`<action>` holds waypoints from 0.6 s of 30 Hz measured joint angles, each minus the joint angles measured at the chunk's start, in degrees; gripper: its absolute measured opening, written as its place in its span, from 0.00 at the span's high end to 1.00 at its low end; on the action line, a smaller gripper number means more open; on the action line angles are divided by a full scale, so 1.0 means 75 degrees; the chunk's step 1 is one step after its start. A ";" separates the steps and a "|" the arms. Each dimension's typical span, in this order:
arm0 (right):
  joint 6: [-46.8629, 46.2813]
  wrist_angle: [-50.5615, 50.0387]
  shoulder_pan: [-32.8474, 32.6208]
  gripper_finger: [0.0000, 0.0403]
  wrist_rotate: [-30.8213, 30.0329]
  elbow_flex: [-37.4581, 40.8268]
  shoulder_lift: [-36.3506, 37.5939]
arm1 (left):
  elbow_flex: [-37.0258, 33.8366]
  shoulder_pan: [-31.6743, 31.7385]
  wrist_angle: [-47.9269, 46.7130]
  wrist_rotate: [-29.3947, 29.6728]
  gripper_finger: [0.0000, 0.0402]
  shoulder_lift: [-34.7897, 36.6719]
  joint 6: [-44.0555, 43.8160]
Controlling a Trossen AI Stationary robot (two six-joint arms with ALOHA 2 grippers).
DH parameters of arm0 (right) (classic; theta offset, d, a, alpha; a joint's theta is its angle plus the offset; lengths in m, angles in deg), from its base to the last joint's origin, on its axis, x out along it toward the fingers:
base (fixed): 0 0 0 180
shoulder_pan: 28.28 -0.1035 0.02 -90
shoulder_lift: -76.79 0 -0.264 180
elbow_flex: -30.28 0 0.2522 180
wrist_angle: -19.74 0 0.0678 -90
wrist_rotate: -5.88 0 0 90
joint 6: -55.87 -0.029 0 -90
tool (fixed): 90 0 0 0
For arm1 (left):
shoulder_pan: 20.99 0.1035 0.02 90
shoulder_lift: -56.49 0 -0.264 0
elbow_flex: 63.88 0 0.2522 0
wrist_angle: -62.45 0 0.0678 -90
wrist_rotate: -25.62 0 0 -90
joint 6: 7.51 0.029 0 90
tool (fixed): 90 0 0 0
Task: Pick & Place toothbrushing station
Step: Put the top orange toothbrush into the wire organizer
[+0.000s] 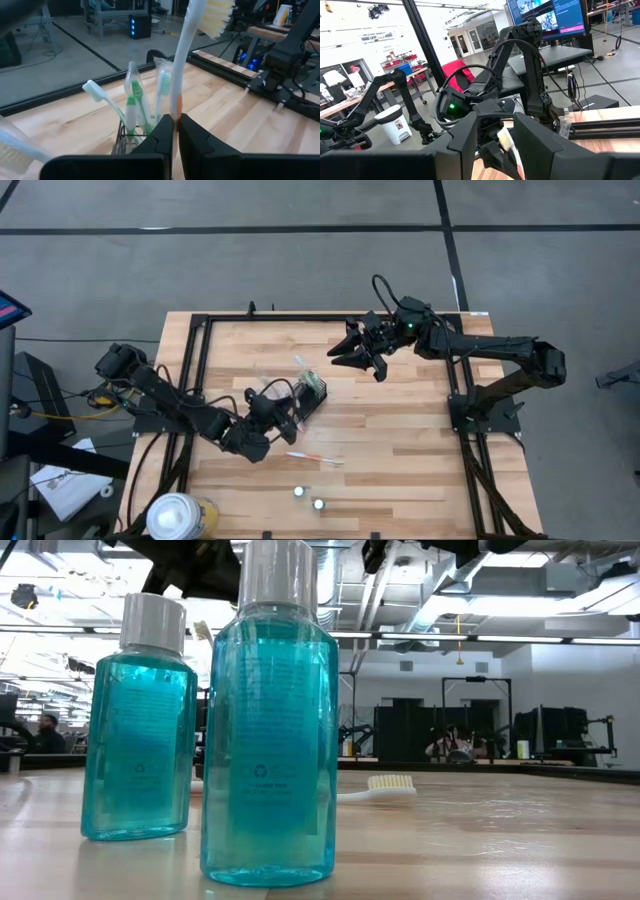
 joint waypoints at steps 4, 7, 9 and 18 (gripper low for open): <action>0.0015 0.0000 0.0000 0.70 0.0000 0.0000 0.0000 | 0.0000 -0.0072 -0.0037 -0.0022 0.99 0.0000 -0.0003; 0.0018 0.0000 0.0000 0.70 0.0000 0.0000 0.0000 | 0.0000 -0.0071 -0.0044 -0.0208 0.99 -0.0079 -0.0006; 0.0018 0.0000 0.0000 0.70 0.0000 0.0000 0.0000 | 0.0000 -0.0069 -0.0091 -0.0264 0.99 -0.0230 -0.0015; 0.0021 -0.0020 -0.0003 0.70 0.0006 0.0000 0.0000 | 0.0000 -0.0048 -0.0113 -0.0343 0.99 -0.0933 -0.0609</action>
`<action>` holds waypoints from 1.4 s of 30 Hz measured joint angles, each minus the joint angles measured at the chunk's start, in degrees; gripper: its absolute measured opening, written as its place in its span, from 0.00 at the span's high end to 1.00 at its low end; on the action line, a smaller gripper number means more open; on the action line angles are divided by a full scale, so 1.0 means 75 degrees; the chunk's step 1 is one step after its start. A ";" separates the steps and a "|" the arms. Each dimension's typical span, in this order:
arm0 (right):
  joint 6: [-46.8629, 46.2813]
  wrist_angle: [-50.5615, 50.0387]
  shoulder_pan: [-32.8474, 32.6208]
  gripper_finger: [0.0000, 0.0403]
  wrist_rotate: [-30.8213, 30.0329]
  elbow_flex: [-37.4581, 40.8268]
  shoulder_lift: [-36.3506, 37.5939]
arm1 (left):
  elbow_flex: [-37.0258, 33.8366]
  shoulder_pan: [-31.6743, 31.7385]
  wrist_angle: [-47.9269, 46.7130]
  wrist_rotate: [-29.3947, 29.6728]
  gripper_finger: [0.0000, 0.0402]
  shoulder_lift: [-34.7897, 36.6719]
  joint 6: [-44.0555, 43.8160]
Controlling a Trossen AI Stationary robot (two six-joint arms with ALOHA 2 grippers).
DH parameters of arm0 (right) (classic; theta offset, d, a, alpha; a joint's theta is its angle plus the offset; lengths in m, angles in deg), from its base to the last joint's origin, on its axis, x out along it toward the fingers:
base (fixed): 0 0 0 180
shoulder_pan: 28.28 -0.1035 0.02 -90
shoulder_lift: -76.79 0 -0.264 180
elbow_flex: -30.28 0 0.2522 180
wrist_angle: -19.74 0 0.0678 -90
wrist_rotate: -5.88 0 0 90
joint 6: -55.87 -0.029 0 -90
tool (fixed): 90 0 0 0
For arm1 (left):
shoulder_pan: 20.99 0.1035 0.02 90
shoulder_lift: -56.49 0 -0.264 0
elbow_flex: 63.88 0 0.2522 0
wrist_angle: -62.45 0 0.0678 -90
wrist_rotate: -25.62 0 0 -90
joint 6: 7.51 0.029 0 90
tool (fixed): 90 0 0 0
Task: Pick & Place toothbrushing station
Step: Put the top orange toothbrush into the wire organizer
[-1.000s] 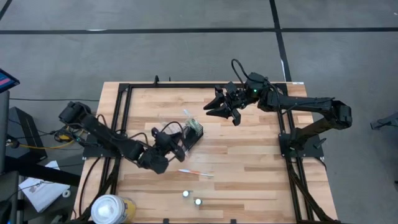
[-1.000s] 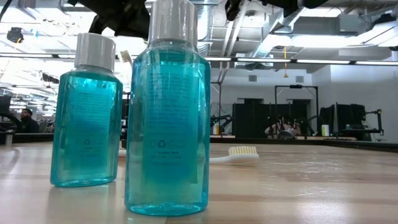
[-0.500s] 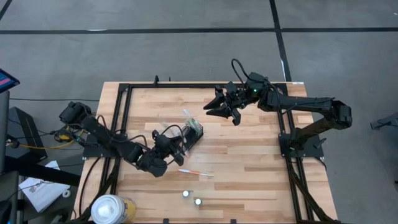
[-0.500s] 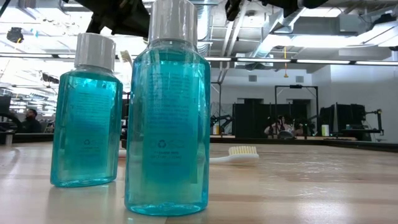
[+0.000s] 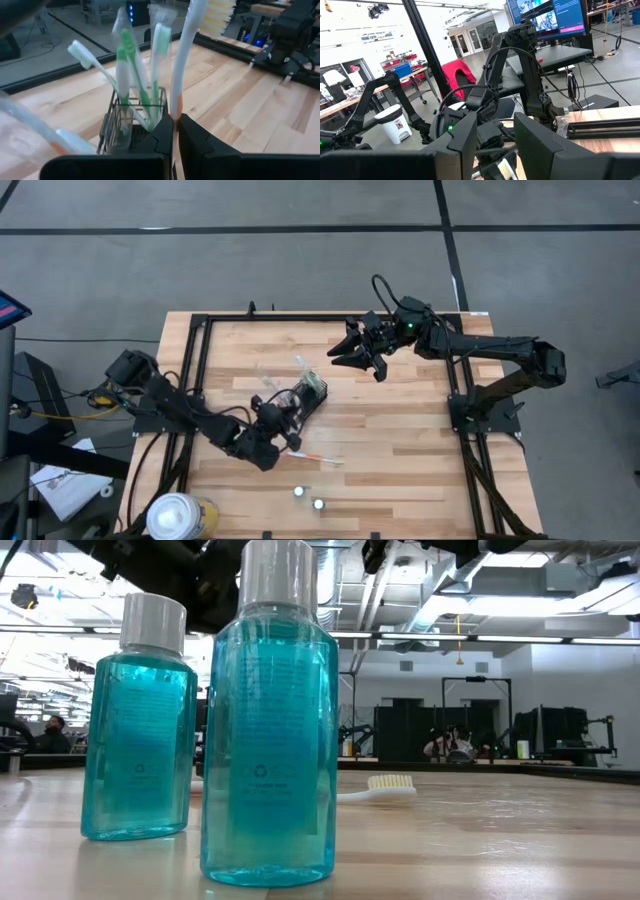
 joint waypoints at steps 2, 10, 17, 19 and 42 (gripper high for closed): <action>0.0000 0.0003 -0.0001 0.70 0.0000 0.0000 0.0000 | 0.0000 0.0000 0.0001 -0.0011 0.99 -0.0096 -0.0030; 0.0014 0.0009 -0.0003 0.70 0.0009 0.0000 0.0000 | -0.0003 0.0000 -0.0214 -0.0072 0.99 -0.0334 -0.0246; 0.0026 0.0012 -0.0003 0.70 0.0012 0.0000 0.0000 | -0.0006 0.0000 -0.0455 -0.0201 0.99 -0.0640 -0.0871; 0.0051 0.0010 -0.0003 0.70 0.0016 0.0000 0.0000 | -0.0009 0.0000 -0.0450 -0.0201 0.99 -0.0723 -0.0979; 0.0146 -0.0026 -0.0003 0.70 0.0221 0.0000 0.0000 | -0.0292 0.0062 -0.0251 -0.0556 0.79 -0.0807 -0.1971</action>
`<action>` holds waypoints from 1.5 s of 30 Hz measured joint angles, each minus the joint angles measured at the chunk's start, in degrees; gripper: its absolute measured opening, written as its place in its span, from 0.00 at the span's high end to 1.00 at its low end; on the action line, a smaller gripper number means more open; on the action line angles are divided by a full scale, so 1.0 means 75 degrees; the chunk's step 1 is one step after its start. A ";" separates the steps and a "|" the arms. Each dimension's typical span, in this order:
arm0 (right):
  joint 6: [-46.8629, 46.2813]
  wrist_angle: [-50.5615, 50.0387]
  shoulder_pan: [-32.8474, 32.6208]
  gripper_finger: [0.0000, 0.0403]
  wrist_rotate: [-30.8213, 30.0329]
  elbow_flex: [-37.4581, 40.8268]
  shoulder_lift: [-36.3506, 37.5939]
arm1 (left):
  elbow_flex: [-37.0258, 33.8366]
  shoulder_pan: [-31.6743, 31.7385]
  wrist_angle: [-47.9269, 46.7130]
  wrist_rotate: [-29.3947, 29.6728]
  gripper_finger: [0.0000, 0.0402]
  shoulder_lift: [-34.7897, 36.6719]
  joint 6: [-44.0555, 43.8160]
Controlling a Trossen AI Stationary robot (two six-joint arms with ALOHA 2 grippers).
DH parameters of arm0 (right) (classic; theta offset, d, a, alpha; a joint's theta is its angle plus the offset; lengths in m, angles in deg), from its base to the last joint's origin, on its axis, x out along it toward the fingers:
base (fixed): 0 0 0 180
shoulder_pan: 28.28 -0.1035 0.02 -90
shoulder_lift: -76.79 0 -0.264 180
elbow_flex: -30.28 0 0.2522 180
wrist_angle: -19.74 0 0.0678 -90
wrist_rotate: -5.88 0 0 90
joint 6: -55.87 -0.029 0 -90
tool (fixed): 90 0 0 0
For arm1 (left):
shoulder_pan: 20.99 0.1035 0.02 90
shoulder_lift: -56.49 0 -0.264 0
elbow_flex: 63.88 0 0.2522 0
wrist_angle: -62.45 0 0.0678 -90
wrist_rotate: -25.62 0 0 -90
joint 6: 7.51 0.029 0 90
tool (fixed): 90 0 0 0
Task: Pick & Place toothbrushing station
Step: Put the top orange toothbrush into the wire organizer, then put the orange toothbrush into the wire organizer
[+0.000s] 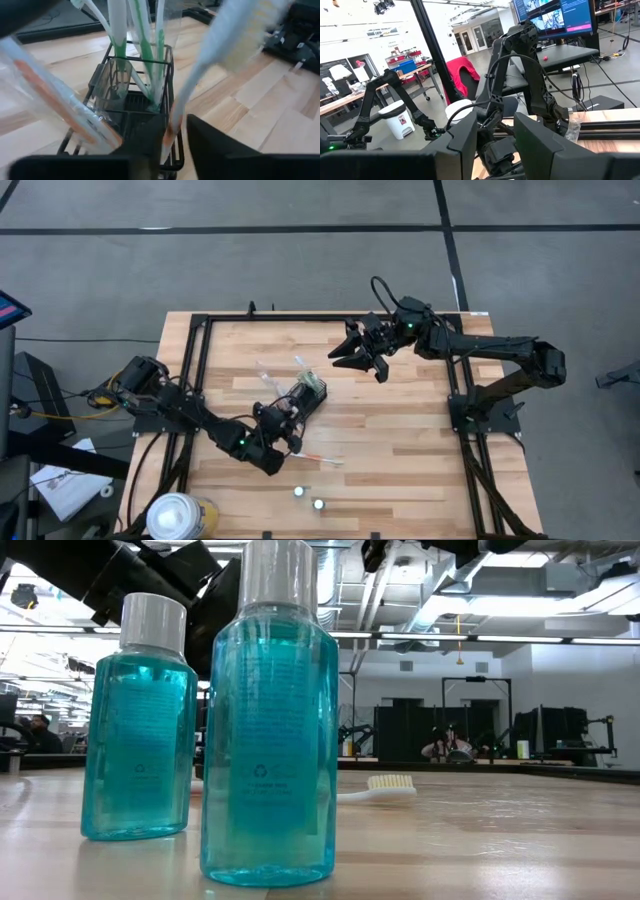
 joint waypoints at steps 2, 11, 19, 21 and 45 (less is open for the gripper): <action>0.0000 0.0007 0.0000 0.70 0.0000 0.0000 0.0000 | -0.0022 0.0063 0.0016 0.0009 0.71 0.0012 -0.0203; -0.0071 0.0041 0.0000 0.70 0.0003 0.0000 0.0000 | -0.0063 0.0111 -0.0081 -0.0313 0.46 0.0515 -0.0110; -0.0657 0.0763 0.0006 0.70 0.0010 -0.0019 0.0000 | -0.0061 0.0104 -0.0756 -0.0534 0.45 0.1702 0.0557; -0.0670 0.0723 0.0011 0.70 0.0033 -0.0118 -0.0003 | -0.0053 0.0104 -0.0919 -0.0518 0.45 0.2022 0.0616; -0.1049 0.0870 0.0645 0.70 0.0063 -0.0329 -0.0003 | -0.0856 0.0561 0.1214 -0.0806 0.41 0.3845 0.2868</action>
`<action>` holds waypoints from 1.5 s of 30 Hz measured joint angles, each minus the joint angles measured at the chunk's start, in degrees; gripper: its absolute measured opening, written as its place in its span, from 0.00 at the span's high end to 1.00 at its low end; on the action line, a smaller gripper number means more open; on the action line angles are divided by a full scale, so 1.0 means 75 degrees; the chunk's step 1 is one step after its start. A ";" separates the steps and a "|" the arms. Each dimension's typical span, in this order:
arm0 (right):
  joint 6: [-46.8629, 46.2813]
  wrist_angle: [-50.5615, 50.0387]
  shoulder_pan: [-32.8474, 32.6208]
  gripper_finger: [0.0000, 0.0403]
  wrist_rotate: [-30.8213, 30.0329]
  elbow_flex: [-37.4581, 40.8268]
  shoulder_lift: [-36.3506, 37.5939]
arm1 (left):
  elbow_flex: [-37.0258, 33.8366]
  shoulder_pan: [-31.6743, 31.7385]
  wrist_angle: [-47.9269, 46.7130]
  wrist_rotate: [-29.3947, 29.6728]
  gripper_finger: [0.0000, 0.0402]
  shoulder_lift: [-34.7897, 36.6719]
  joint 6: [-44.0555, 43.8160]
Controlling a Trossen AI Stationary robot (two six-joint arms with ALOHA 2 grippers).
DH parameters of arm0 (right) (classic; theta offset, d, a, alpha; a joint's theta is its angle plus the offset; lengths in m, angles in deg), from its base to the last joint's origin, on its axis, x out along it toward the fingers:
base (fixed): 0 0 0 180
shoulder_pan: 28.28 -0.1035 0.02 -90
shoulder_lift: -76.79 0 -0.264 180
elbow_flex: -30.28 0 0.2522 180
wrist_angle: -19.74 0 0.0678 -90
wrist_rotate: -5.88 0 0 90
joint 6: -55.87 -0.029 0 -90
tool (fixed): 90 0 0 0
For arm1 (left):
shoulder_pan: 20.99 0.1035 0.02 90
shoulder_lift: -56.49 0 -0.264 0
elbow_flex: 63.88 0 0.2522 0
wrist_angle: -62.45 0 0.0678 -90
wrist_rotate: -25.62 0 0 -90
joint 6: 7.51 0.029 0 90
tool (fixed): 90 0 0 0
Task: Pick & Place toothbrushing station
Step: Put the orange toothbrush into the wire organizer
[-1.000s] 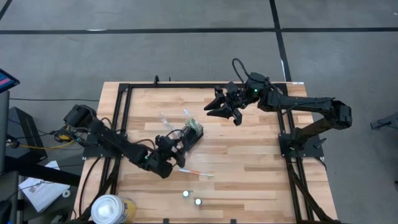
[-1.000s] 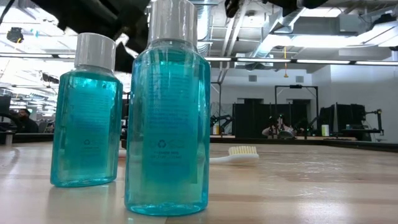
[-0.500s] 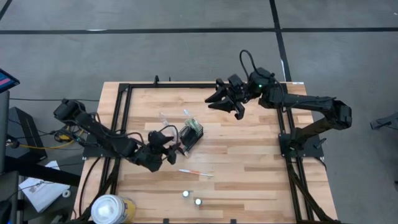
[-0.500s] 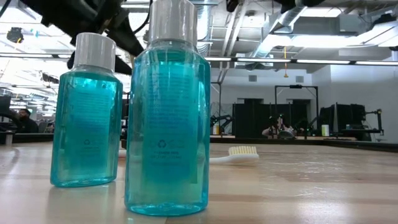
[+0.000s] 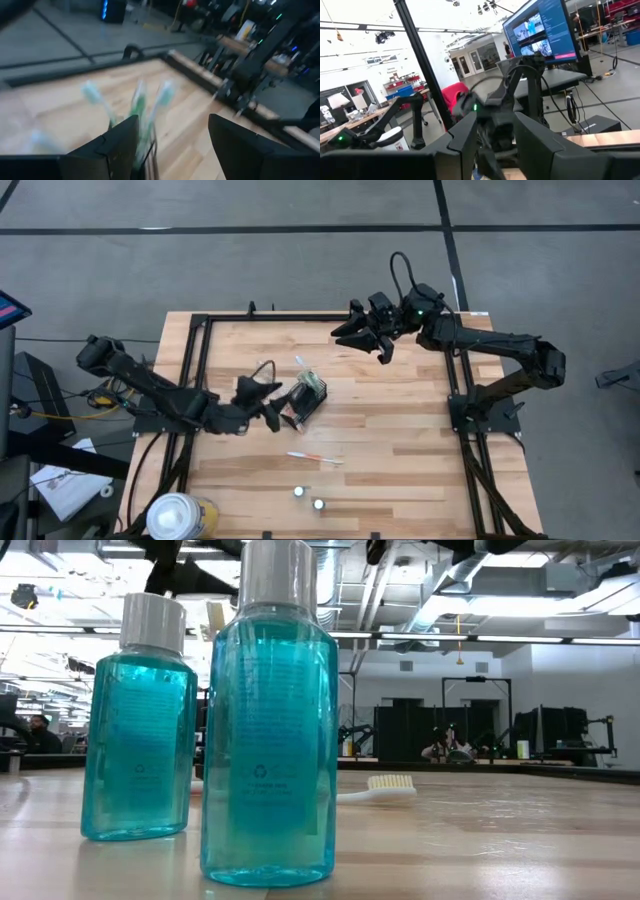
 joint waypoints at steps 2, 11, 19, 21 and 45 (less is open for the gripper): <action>-0.0044 -0.0047 -0.0010 0.70 -0.0007 -0.0002 0.0000 | 0.0009 0.0059 0.0344 -0.0228 0.42 0.0262 0.0517; -0.0929 0.0213 -0.0111 0.70 -0.0108 -0.0001 0.0000 | 0.1805 0.0167 -0.1634 -0.3603 0.48 0.0248 0.0932; -0.1527 0.0139 -0.0513 0.70 -0.0687 -0.0002 0.0000 | 0.3534 0.0523 -0.4374 -0.5735 0.50 -0.0935 0.1432; -0.1681 0.0144 -0.0673 0.70 -0.0685 0.0000 0.0000 | 0.3594 0.0665 -0.4396 -0.5956 0.49 -0.1131 0.1777; -0.1965 0.0145 -0.0989 0.70 -0.0930 0.0000 0.0061 | 0.3642 0.2335 -0.2439 -0.8299 0.46 -0.3708 0.3544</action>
